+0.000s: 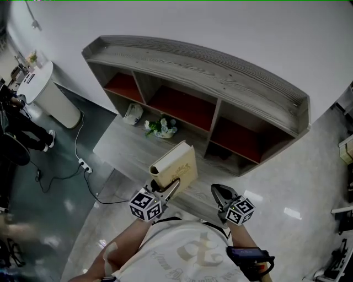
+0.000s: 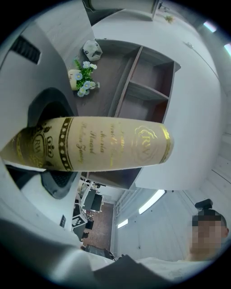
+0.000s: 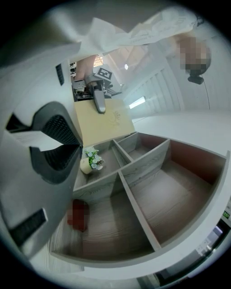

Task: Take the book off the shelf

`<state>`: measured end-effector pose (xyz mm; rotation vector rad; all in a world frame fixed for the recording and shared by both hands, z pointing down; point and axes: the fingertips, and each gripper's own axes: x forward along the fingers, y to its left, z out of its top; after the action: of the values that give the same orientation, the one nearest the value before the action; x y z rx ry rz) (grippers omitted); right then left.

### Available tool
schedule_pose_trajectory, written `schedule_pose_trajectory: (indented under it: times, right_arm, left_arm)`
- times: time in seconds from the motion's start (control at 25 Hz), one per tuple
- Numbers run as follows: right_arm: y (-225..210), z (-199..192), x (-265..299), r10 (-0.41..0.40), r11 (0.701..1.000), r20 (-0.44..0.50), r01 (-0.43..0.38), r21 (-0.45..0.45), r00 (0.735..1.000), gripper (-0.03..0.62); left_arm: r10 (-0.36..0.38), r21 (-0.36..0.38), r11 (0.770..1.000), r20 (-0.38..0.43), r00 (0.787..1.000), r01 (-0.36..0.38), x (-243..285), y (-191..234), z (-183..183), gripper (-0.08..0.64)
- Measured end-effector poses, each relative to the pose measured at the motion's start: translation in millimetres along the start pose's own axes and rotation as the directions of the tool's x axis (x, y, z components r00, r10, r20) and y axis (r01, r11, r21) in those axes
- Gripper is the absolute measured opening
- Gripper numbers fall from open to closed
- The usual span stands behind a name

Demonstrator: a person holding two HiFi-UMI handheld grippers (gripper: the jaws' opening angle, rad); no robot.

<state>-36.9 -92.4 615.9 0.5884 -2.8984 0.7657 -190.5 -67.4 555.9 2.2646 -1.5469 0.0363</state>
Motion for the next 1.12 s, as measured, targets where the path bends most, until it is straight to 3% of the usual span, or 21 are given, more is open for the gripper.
schedule_pose_trajectory:
  times: [0.52,1.12]
  right_arm:
    - [26,-5,15,0.093,0.994,-0.043,-0.095,-0.052,0.995,0.003]
    - [30,-5,14,0.114,0.991,-0.053,-0.117,-0.059,0.992,0.003]
  left_arm:
    - [0.106,-0.034,0.994,-0.016,0.994,-0.107,-42,13,-24,0.235]
    - [0.12,-0.051,0.991,-0.036,0.992,-0.122,-44,8,-37,0.235]
